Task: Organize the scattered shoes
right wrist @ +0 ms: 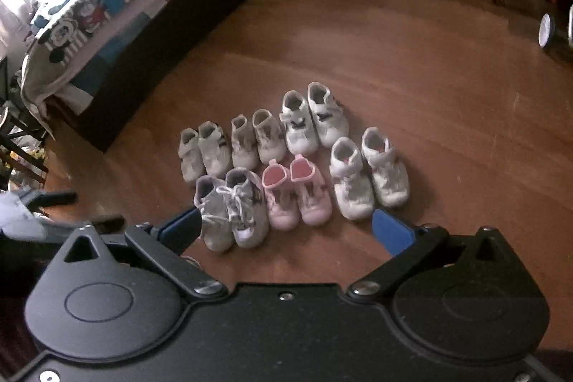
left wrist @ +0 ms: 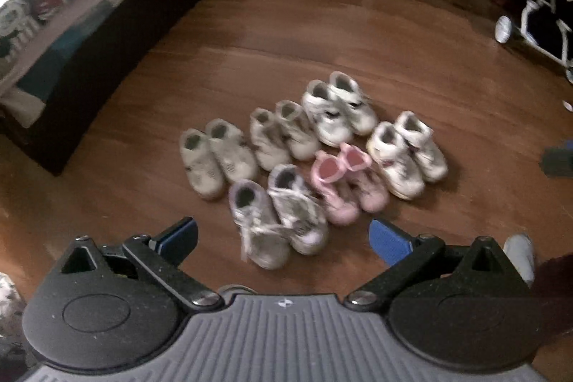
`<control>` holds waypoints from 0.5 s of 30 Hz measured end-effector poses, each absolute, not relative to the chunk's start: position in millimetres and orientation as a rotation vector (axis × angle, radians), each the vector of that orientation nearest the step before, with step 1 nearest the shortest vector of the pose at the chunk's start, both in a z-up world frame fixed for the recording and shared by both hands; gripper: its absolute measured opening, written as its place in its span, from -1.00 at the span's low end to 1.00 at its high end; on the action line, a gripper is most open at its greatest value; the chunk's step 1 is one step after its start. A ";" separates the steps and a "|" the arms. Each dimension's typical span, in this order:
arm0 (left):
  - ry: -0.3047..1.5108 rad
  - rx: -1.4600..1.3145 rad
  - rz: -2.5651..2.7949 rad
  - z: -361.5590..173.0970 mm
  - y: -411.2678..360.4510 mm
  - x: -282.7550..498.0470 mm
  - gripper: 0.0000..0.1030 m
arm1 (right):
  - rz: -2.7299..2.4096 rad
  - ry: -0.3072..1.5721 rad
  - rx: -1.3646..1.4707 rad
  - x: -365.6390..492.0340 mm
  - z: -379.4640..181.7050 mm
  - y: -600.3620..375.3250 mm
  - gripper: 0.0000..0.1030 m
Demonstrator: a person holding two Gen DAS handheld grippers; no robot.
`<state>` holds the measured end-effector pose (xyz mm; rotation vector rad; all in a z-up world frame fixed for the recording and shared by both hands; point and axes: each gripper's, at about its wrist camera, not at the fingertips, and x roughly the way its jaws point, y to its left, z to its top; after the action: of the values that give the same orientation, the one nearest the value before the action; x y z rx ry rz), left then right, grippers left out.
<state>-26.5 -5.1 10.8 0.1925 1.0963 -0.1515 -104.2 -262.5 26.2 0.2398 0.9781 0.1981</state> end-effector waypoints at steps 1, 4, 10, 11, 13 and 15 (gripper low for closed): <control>1.109 0.178 -0.161 5.9 -9.4 -30.7 0.99 | 0.185 0.972 0.217 -105.2 22.3 -261.2 1.00; 1.134 0.169 -0.212 -6.0 -27.7 -43.5 0.99 | 0.196 1.002 0.205 -105.0 8.0 -260.1 1.00; 1.118 0.196 -0.258 -4.7 -47.8 -54.2 0.99 | 0.171 1.080 0.177 -92.4 -44.9 -270.7 0.96; 1.129 0.206 -0.256 -6.4 -49.8 -52.1 0.99 | 0.174 1.105 0.187 -88.1 -59.5 -274.6 0.96; 1.161 0.220 -0.257 -11.2 -51.9 -46.9 0.99 | 0.162 1.141 0.178 -79.8 -77.6 -278.0 0.96; 1.207 0.273 -0.280 -13.4 -54.7 -36.1 0.99 | 0.165 1.151 0.164 -69.4 -86.5 -278.7 0.98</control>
<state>-36.1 -54.7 -13.4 0.2729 1.2072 -0.2798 -69.4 -278.7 -86.5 0.1638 1.1514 0.1646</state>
